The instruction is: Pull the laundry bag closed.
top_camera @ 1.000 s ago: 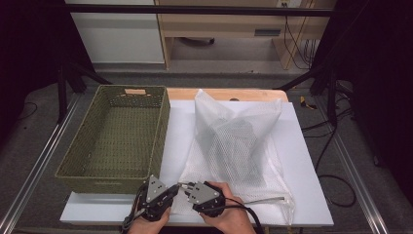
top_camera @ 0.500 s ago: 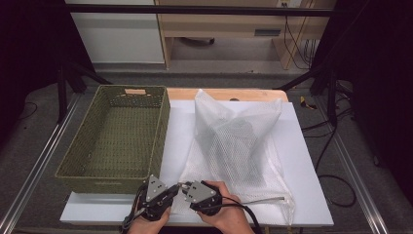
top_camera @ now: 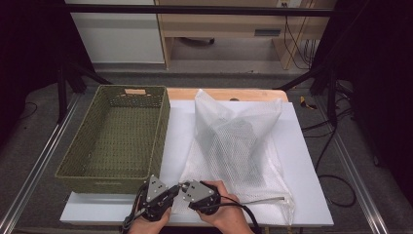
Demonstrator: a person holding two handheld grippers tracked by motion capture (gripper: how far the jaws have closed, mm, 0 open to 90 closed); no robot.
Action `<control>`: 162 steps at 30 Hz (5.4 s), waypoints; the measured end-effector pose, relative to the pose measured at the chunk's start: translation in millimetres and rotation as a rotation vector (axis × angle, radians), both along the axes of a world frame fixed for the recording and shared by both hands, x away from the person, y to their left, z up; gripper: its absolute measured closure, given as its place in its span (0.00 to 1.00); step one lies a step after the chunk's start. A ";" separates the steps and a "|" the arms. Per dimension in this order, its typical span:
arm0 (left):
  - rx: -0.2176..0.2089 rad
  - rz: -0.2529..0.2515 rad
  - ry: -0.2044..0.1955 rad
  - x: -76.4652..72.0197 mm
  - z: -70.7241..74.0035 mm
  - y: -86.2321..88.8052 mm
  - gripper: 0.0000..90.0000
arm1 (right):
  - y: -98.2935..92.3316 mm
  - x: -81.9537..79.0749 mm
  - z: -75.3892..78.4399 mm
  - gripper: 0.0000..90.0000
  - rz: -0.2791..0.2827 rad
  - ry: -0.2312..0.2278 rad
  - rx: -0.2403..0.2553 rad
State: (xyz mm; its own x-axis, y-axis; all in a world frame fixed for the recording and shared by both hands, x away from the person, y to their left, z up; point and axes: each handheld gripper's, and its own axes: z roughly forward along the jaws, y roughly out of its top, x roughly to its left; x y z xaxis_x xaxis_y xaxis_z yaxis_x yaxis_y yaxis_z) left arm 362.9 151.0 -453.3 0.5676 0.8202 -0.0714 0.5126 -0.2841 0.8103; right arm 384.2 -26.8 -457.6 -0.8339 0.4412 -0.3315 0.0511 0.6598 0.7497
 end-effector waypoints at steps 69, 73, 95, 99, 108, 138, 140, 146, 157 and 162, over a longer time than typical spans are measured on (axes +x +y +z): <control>-0.024 -0.010 -0.017 -2.1 4.6 -1.1 0.99 | -3.8 0.7 4.1 0.91 -0.033 0.045 -0.062; -0.029 -0.009 -0.019 -2.1 5.0 -0.7 0.99 | -6.1 1.2 3.0 0.91 -0.036 0.052 -0.074; -0.045 -0.008 -0.023 -2.6 4.7 -0.1 0.99 | -13.4 1.4 5.9 0.91 -0.058 0.084 -0.092; -0.046 -0.013 -0.026 -3.2 5.4 -1.4 0.99 | -15.7 0.1 9.1 0.91 -0.056 0.087 -0.111; -0.053 -0.006 -0.026 -3.4 5.9 0.7 0.99 | -29.9 -0.1 12.0 0.91 -0.068 0.098 -0.133; -0.039 0.010 -0.010 -0.7 0.8 4.1 0.99 | -88.2 -4.3 13.0 0.91 -0.123 0.156 -0.198; -0.033 0.008 -0.010 -0.7 0.7 4.2 0.99 | -91.1 -3.9 11.9 0.91 -0.125 0.161 -0.198; -0.025 0.015 -0.005 -0.4 -0.7 4.3 0.99 | -96.0 -3.8 10.1 0.91 -0.124 0.167 -0.204; -0.016 0.020 -0.007 -0.3 -0.7 3.5 0.99 | -103.2 -8.9 8.8 0.91 -0.128 0.169 -0.217; -0.015 0.018 -0.006 -1.1 -0.4 3.7 0.99 | -109.6 -9.8 7.7 0.91 -0.135 0.174 -0.221</control>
State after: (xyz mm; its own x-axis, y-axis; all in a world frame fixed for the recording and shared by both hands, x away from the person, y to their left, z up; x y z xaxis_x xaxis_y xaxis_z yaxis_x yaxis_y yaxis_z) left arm 361.8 154.7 -453.7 0.5534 0.8290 -0.0804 0.5129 -0.2631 0.8171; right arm 374.4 -136.4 -449.9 -0.8255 0.4845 -0.2894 0.2638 0.7846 0.5610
